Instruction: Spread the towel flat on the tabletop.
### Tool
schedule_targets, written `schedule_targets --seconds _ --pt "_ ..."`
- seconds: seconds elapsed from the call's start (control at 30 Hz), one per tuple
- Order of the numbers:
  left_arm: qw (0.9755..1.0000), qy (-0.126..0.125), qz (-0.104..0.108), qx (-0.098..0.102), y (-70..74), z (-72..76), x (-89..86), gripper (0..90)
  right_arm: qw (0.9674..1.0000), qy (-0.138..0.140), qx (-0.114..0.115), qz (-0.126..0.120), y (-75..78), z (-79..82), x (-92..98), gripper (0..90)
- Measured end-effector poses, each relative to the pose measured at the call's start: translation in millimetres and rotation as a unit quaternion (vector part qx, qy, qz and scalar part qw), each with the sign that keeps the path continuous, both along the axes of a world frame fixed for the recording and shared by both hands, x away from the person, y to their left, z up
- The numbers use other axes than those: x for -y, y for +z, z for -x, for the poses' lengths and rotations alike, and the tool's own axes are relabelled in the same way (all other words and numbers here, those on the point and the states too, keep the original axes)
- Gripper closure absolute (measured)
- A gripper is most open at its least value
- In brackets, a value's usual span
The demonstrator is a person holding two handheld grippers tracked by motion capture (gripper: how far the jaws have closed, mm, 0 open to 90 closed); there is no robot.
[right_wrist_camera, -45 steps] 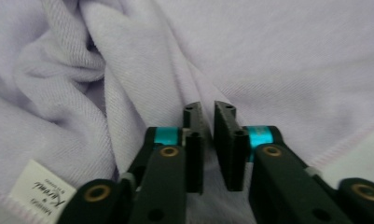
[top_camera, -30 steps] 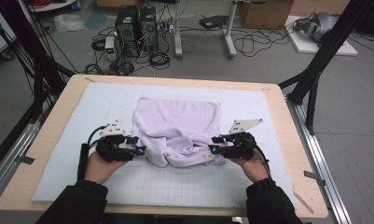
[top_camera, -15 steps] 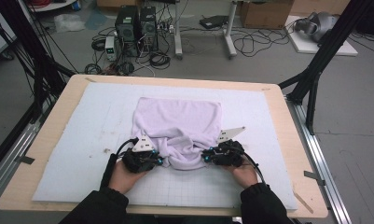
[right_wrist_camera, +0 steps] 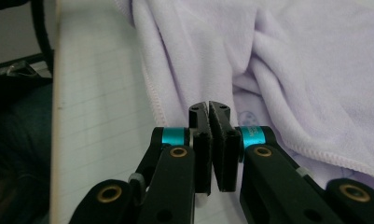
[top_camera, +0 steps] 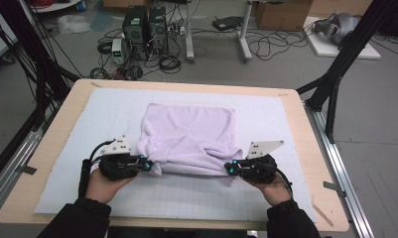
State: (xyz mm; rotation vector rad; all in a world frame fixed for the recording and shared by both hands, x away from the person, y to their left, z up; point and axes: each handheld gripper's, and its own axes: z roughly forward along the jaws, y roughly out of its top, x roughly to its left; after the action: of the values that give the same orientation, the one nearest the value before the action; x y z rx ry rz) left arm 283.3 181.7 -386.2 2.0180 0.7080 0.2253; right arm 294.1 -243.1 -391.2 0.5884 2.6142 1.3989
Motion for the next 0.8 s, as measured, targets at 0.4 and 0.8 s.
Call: schedule_targets --seconds 0.4,0.8 --pt "0.9983 0.044 -0.025 -0.026 -13.4 1.9 -28.5 75.6 0.9991 0.023 -0.034 -0.008 -13.2 8.1 -2.6 75.2" --pt "0.9974 0.001 -0.058 -0.044 -40.8 -6.9 4.1 61.3 0.9968 0.026 -0.057 0.049 -42.7 -12.6 -31.4 66.2"
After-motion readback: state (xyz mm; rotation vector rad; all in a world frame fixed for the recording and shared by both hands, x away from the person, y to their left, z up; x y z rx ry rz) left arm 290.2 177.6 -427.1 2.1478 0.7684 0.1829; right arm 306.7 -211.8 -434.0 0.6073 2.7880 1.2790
